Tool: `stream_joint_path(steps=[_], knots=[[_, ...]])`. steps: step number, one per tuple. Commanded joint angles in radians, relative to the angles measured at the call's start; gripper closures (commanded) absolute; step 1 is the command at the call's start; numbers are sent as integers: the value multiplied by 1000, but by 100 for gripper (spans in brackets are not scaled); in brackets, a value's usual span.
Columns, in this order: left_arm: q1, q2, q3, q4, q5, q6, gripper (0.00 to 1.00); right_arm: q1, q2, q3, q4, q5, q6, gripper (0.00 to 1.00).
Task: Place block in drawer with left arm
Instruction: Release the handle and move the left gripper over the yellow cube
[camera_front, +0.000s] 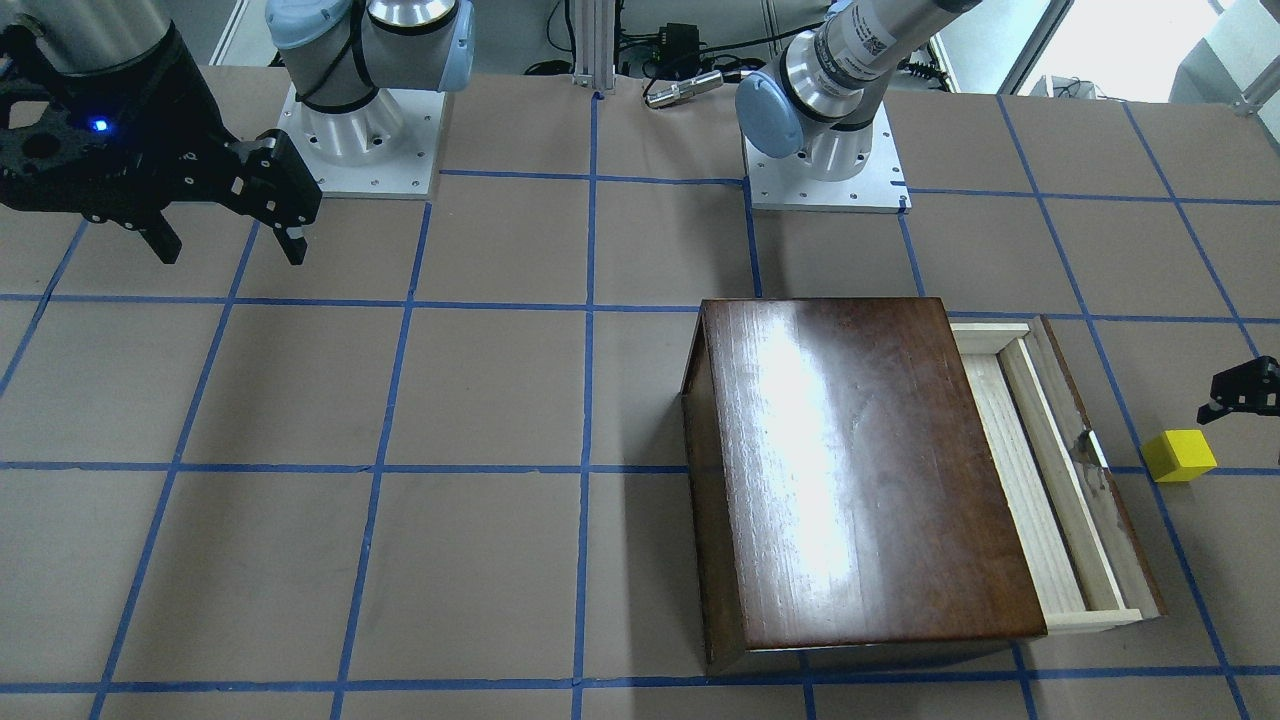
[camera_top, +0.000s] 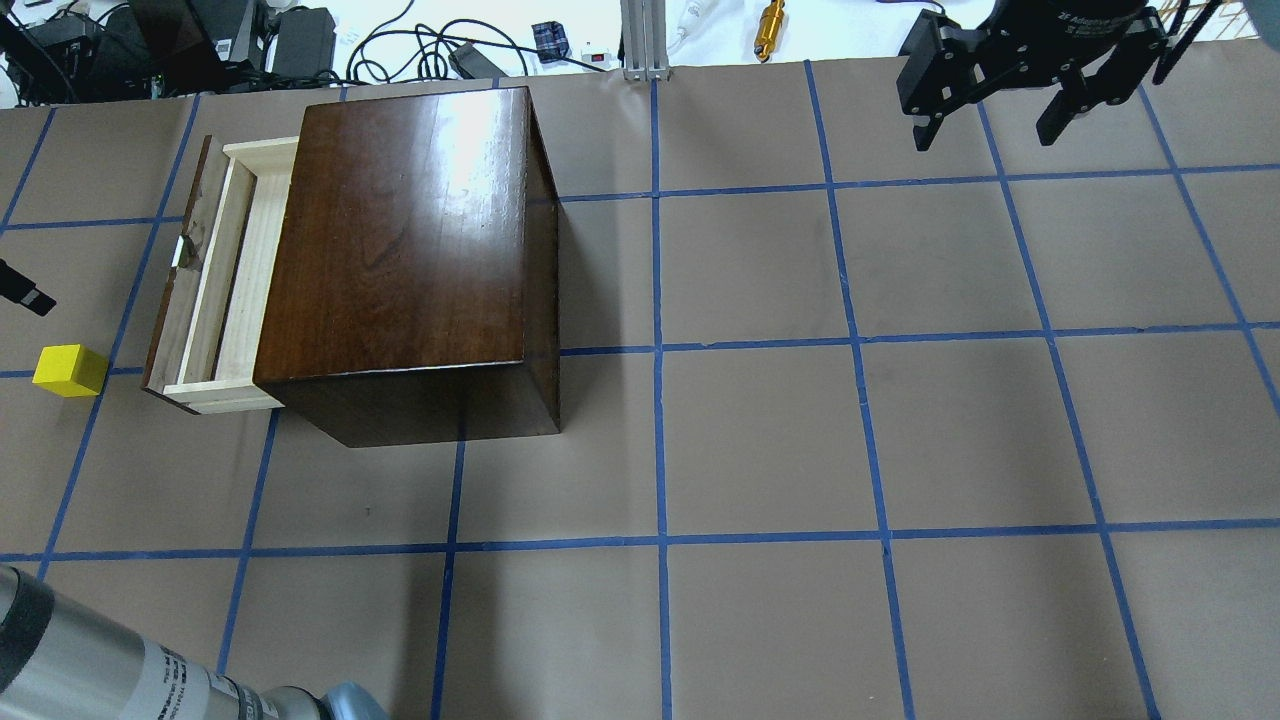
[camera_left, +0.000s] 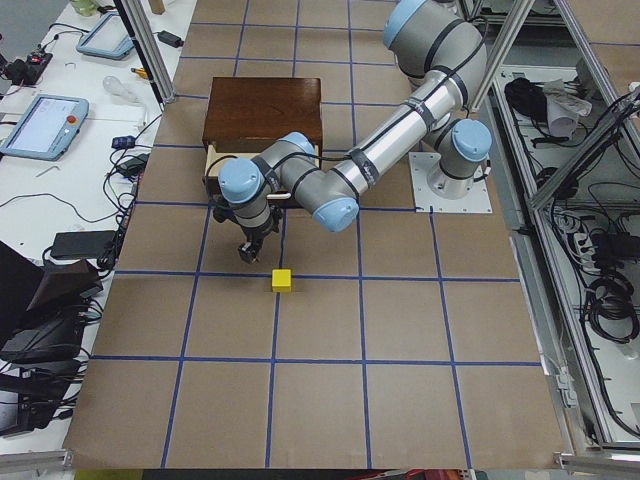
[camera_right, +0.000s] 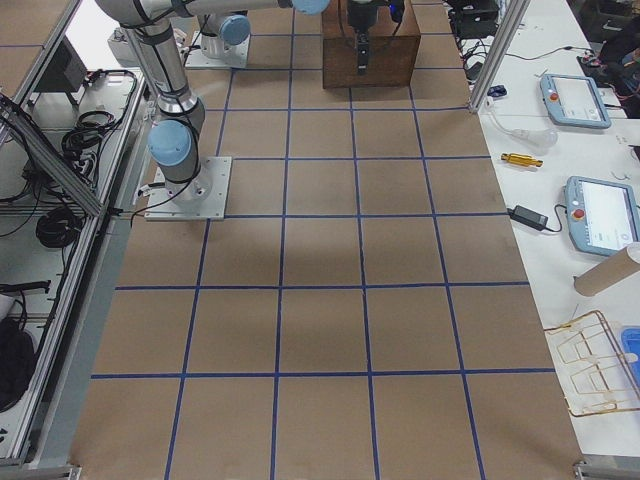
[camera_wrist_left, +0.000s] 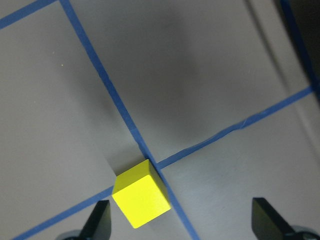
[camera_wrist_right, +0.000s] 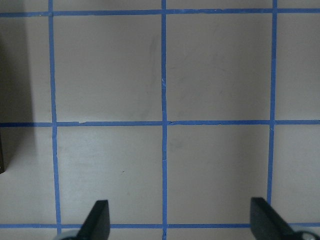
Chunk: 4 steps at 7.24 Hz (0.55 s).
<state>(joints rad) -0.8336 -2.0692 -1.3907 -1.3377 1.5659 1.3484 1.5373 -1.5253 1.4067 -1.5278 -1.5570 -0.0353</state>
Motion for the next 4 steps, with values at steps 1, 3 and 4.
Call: stream_joint_path(steps=[1,3,4], knots=[[19,-40,-4,15,-1,409,0,0,1,0,0,2,0,0],[21,-54,-17,93,0,659,0,1,1,0,0,0,0,0],[21,-64,-34,151,2,789,0,1,1,0,0,2,0,0]])
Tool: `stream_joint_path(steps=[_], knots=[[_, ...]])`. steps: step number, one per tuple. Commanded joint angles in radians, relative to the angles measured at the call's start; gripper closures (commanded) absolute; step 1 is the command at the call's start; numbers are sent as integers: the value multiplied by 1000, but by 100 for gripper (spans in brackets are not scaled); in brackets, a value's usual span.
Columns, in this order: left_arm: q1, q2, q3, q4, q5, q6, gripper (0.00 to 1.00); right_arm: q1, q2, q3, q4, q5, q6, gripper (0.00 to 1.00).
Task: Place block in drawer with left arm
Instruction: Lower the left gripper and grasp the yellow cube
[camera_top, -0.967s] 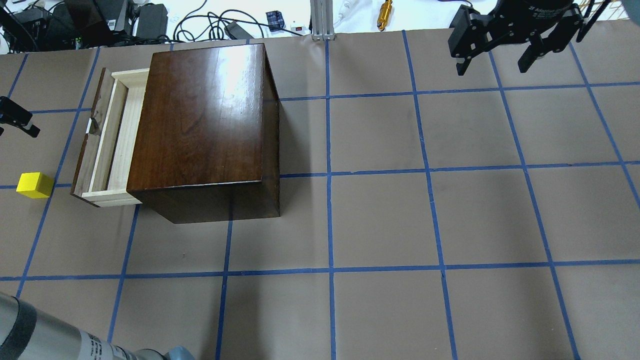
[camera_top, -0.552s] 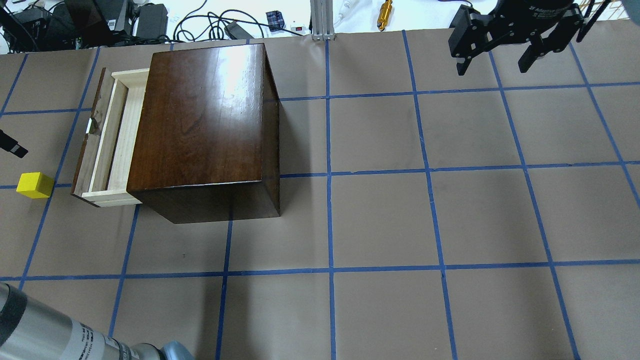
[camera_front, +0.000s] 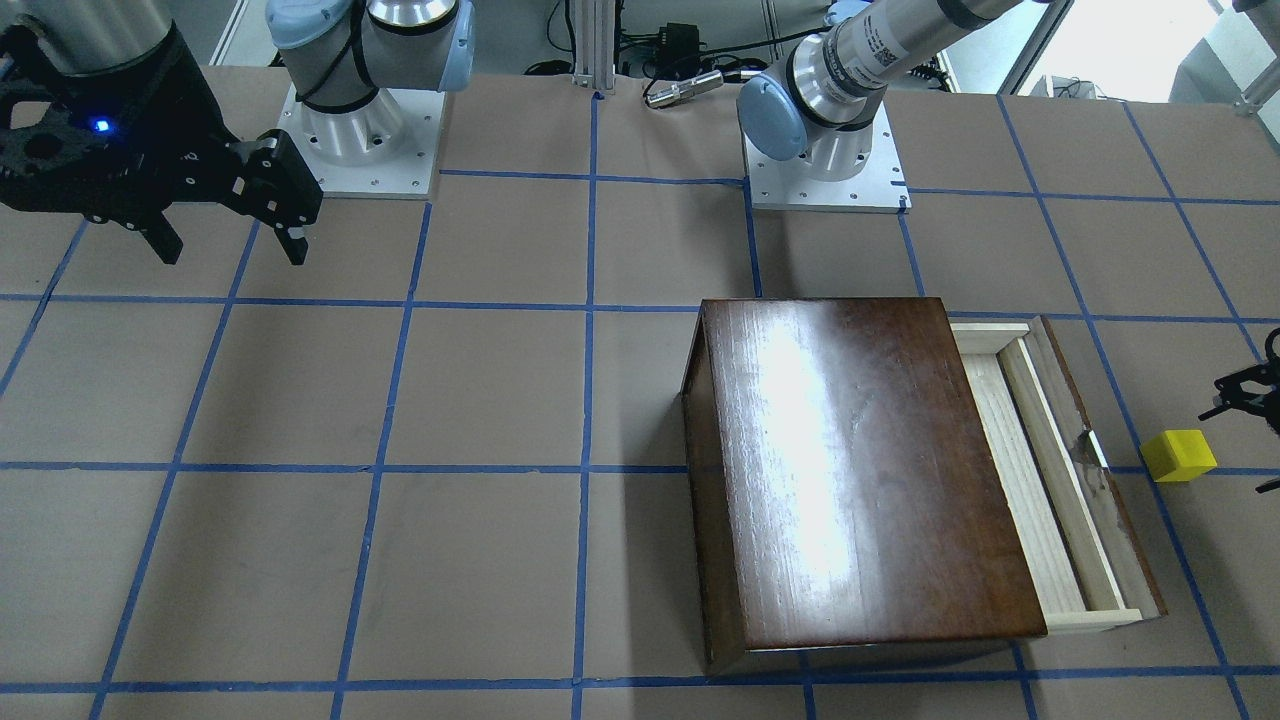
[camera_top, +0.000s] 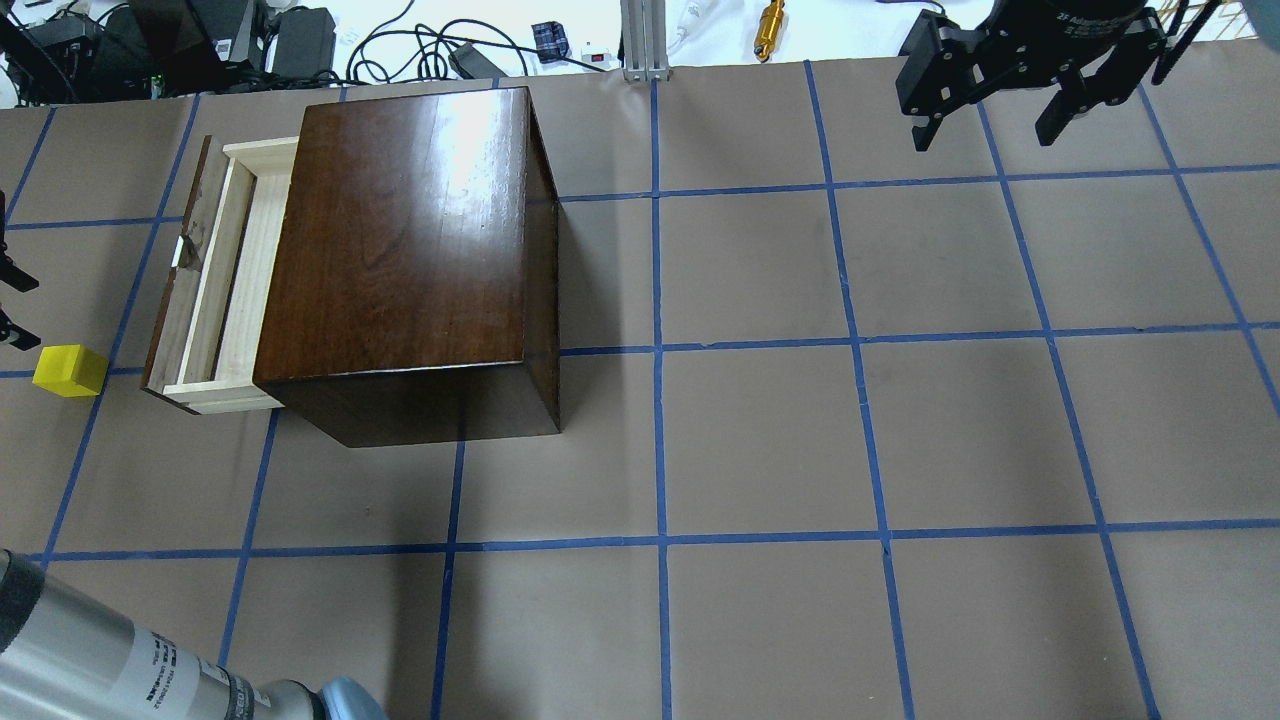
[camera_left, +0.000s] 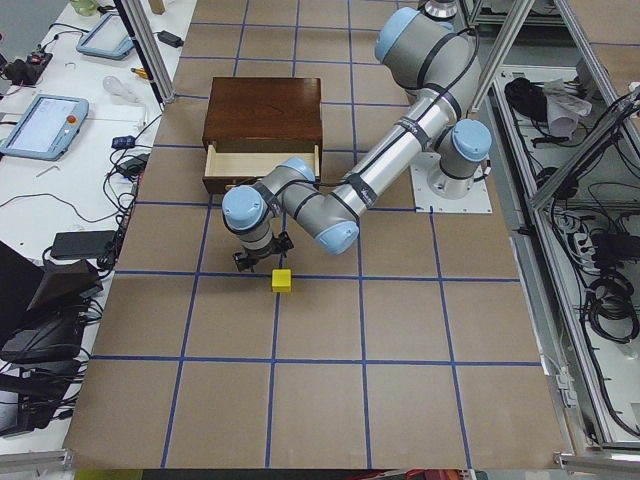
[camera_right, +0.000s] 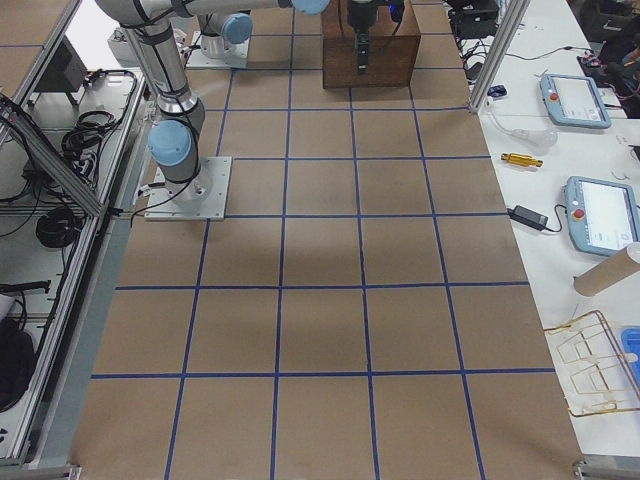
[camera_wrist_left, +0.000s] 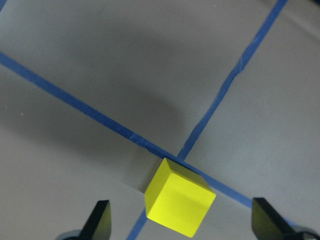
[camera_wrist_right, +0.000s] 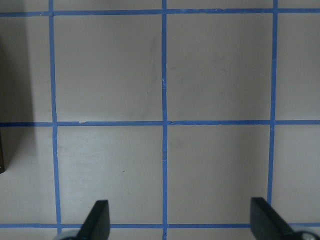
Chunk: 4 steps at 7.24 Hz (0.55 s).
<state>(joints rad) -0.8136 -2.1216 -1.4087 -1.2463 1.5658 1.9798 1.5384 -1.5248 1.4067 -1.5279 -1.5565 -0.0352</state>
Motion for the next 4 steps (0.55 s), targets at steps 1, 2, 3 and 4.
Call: stream_joint_path(steps=[1,2,3,4], knots=[[1,-18,-48,109,2,230,0,0,0,0,0,0,0,0],[10,-18,-91,113,2,263,0,-1,0,0,0,0,0,0],[23,-18,-104,114,2,304,0,0,-2,0,0,0,0,0],[27,-18,-108,126,3,327,0,-1,0,0,0,0,0,0]])
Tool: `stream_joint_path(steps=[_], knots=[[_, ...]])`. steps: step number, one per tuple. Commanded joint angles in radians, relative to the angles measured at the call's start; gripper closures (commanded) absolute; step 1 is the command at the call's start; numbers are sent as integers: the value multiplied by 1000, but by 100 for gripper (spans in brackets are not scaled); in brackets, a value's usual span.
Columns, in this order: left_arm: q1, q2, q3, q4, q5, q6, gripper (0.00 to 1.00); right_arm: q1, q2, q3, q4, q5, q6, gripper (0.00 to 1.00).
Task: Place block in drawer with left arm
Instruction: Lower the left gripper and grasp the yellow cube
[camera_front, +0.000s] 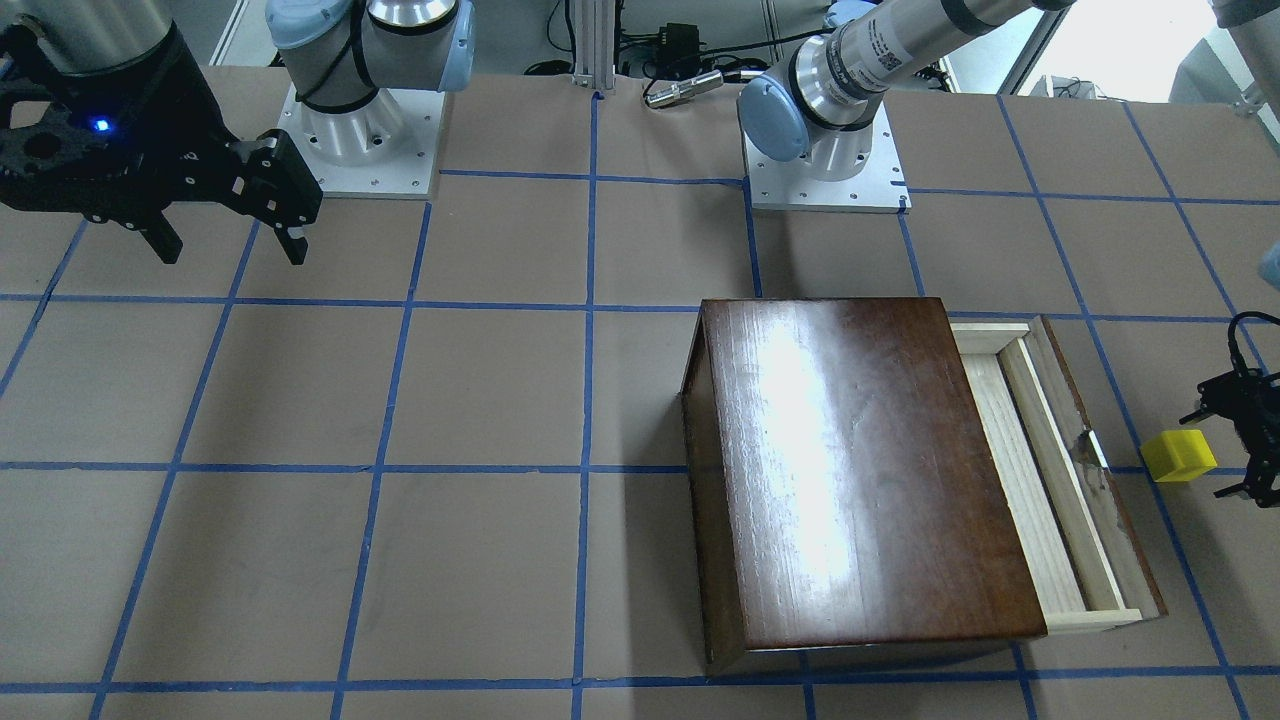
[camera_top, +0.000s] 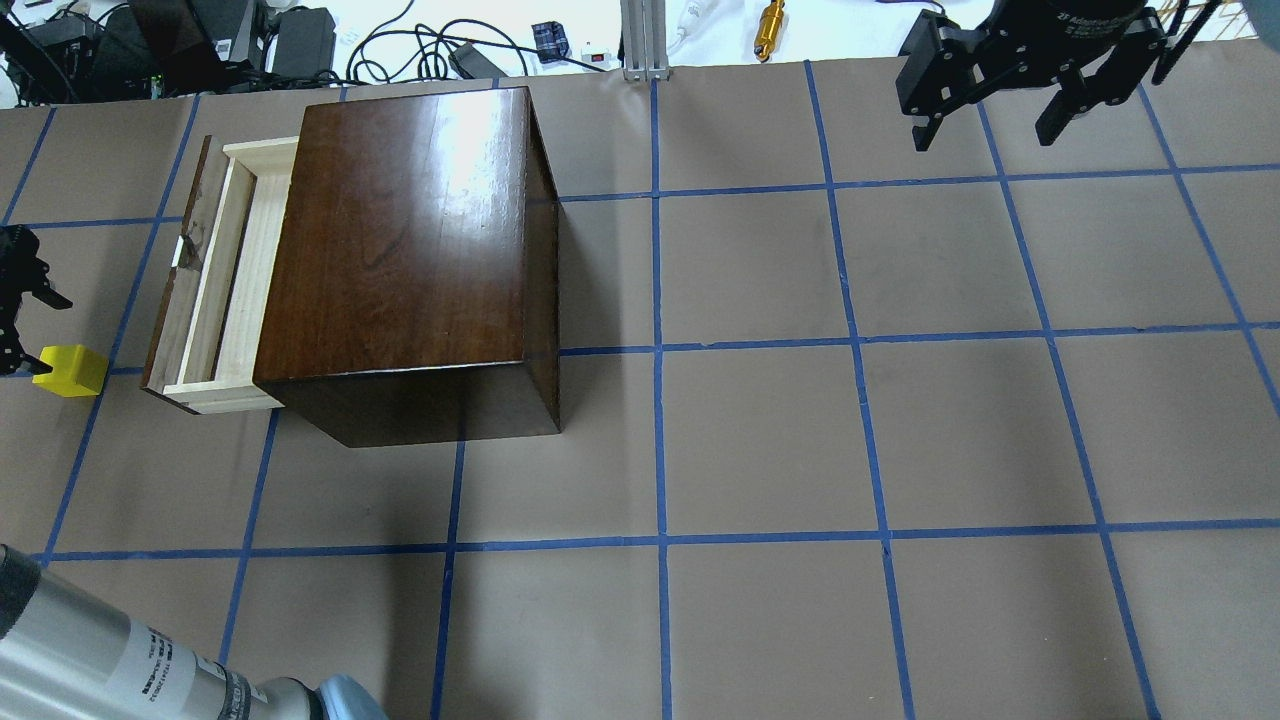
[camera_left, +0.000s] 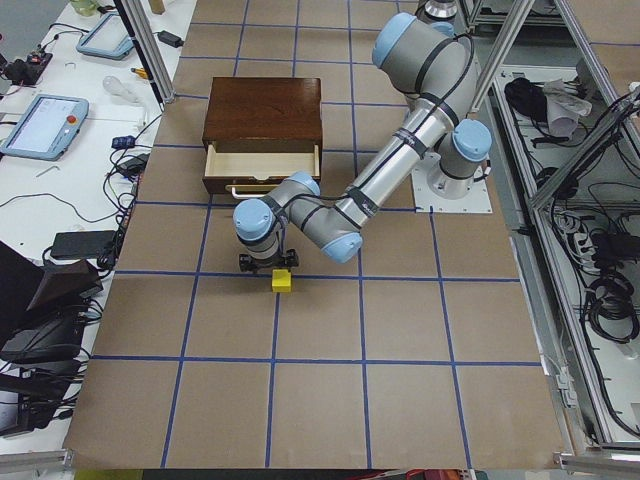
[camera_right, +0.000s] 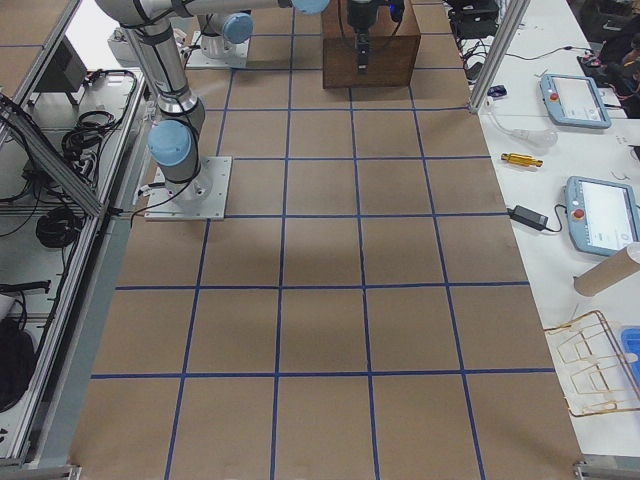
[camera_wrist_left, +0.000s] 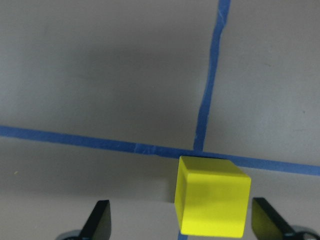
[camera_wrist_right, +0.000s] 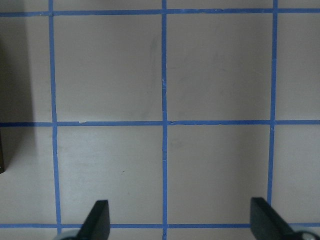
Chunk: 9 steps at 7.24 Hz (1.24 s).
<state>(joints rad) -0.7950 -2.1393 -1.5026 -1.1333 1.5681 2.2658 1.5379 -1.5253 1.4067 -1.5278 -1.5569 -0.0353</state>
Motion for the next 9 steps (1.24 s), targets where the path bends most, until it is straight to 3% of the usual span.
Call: stream_joint_path(steps=[1,6,9], knots=[[13,-1,-13,13,3,49,0,1,-1,0,0,0,0,0],[33,-5,-54,26,0,46,0,1,0,0,0,0,0,0],[37,-5,-114,139,-6,49,0,-1,-1,0,0,0,0,0]])
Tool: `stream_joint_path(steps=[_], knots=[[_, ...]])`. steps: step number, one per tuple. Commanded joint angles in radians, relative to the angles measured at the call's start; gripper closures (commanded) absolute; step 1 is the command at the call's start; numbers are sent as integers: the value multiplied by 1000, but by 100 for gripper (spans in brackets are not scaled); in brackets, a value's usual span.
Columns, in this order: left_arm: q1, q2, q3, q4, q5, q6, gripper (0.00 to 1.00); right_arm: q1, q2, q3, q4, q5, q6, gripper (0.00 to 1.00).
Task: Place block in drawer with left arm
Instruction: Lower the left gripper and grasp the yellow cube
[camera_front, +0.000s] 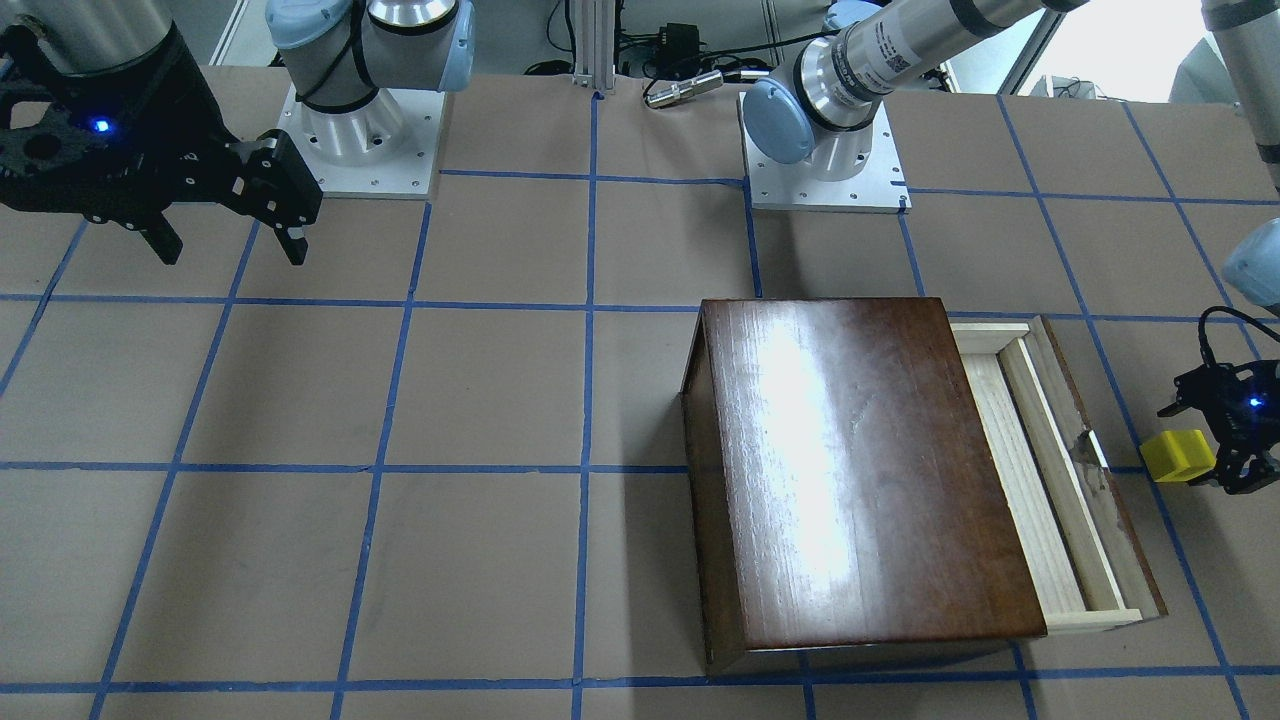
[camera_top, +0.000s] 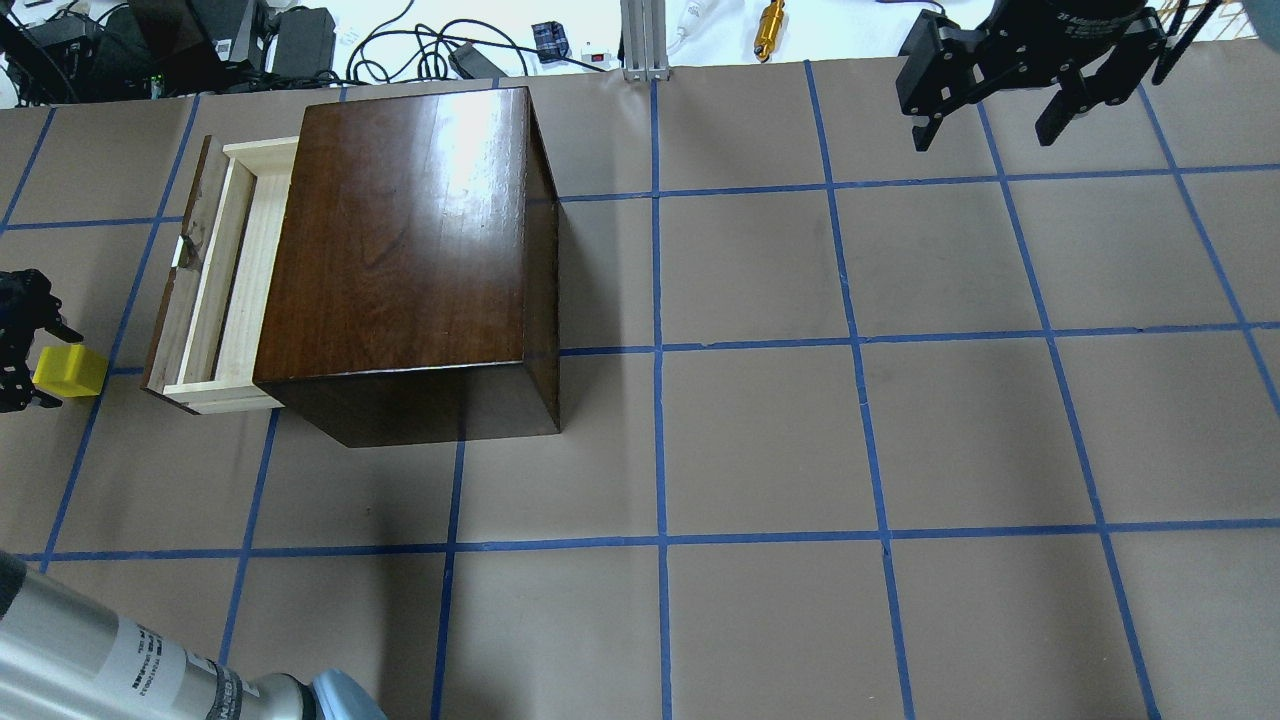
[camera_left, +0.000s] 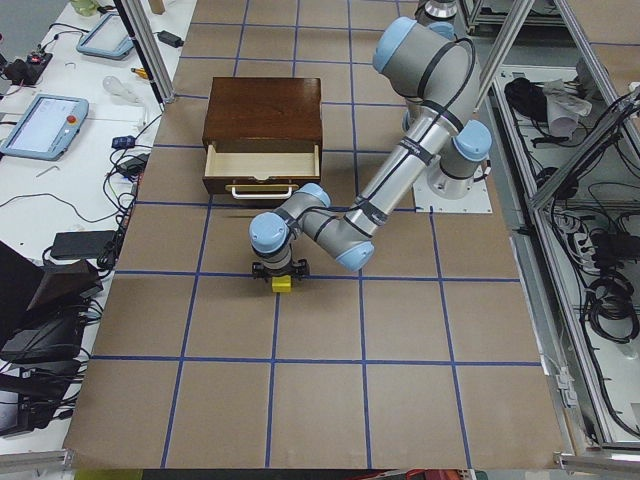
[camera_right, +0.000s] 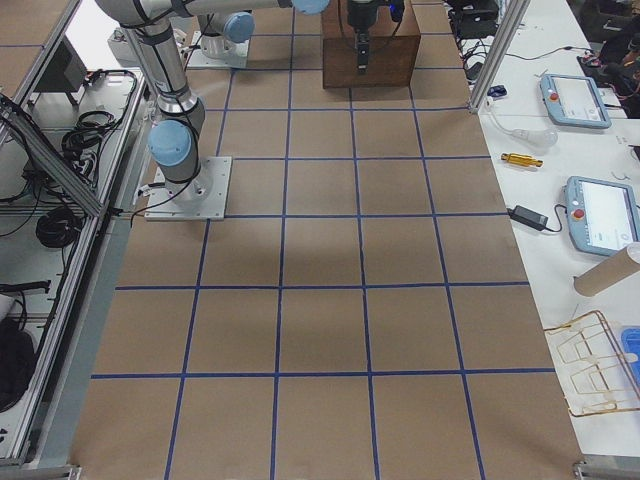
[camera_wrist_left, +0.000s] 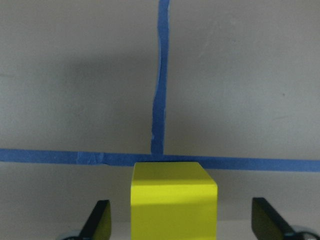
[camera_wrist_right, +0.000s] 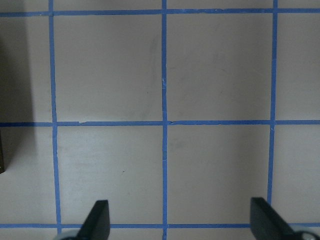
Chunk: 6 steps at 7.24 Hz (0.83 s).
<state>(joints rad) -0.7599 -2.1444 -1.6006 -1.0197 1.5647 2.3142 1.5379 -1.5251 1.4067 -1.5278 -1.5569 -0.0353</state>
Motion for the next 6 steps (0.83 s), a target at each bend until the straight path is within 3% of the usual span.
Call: stream_joint_path(steps=[1,2,3,4,6], knots=[[4,0,-19,24,-15,4,0,-1,-1,0,0,1,0,0],[4,-2,-18,24,-17,34,15,-1,0,0,0,0,0,0],[5,-3,-18,24,-31,53,23,1,0,0,0,1,0,0],[13,-3,-15,24,-29,50,45,1,0,0,0,1,0,0],[27,-3,-15,26,-31,50,67,1,-1,0,0,0,0,0]])
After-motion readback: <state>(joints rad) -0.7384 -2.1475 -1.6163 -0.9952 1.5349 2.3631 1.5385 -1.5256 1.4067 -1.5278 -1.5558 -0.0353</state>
